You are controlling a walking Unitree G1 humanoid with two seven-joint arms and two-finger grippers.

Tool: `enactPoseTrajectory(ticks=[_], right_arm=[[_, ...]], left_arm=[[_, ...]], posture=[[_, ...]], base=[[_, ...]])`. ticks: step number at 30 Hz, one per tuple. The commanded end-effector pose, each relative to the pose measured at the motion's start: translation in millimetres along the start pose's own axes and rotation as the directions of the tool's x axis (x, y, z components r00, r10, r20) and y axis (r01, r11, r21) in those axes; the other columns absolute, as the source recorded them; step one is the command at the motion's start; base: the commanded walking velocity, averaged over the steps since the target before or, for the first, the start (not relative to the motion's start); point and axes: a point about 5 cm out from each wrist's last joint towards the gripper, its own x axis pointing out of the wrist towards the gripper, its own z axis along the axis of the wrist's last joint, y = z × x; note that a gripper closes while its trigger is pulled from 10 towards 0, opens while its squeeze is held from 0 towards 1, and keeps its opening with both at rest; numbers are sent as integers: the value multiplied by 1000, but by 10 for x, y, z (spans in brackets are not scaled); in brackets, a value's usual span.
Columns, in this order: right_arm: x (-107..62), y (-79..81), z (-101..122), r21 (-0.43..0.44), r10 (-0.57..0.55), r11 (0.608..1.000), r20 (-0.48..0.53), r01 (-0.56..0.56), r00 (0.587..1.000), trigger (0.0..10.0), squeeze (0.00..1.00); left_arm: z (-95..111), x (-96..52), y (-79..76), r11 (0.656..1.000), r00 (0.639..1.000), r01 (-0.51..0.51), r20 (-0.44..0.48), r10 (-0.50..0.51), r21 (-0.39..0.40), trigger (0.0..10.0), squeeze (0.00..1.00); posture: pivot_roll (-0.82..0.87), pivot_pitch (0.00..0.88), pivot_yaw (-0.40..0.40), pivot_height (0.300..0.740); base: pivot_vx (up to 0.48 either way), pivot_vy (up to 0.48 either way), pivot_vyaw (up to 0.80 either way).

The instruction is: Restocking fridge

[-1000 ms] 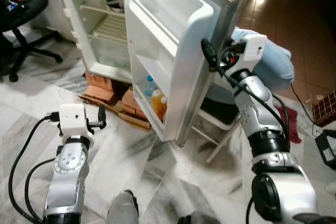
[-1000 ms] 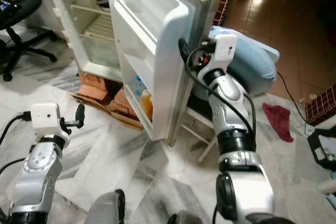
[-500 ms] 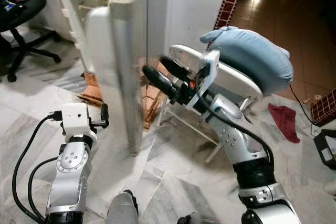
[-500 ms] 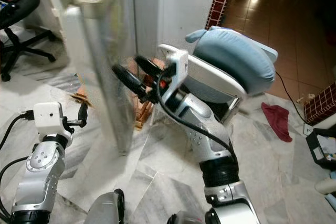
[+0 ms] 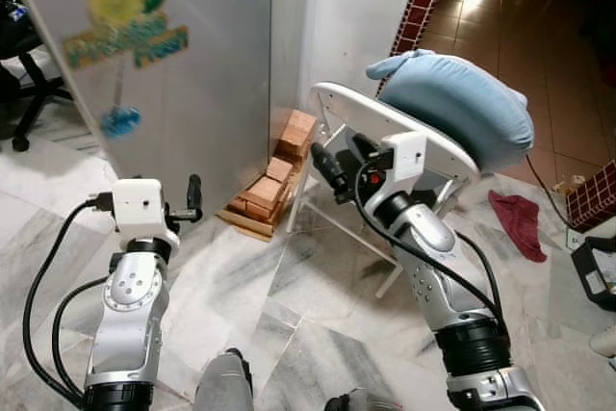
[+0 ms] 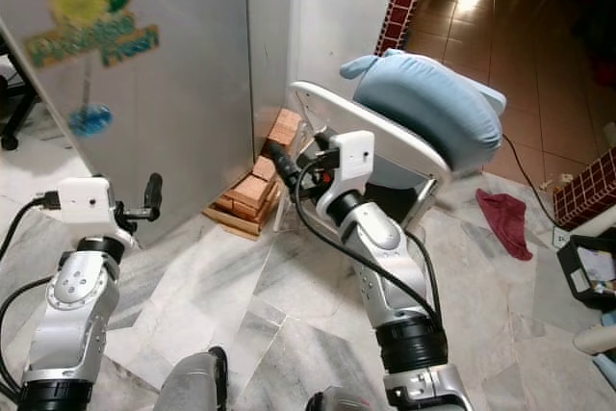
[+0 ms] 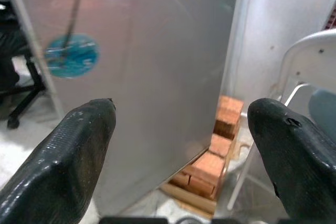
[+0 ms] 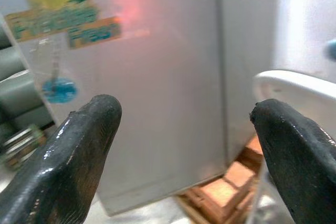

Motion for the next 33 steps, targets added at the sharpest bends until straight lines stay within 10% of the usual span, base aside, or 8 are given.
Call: enactPoseTrajectory(ticks=[1, 11, 21, 33], right_arm=[[-27, -64, 10, 9, -58, 998, 12, 58, 998, 10000, 0], [-235, -359, -149, -70, -170, 983, -9, 169, 985, 10000, 0], [11, -363, 66, -86, -203, 975, 45, 206, 978, 10000, 0], [-250, -572, -133, -100, -354, 929, 44, 357, 934, 10000, 0]], left_arm=[[1, -37, -5, 999, 1000, -9, -5, 9, -38, 10000, 0], [-317, -169, -146, 999, 997, 48, -58, -47, 9, 10000, 0], [-83, 50, 1, 999, 999, 36, -6, -36, 28, 10000, 0], [-259, 25, -42, 996, 999, 52, -7, -52, 66, 10000, 0]], posture=[[55, 95, -74, 740], [15, 118, -101, 740], [23, 117, -64, 740], [36, 0, -63, 740]], base=[[0, 0, 0], [0, 0, 0], [0, 0, 0], [0, 24, 0]])
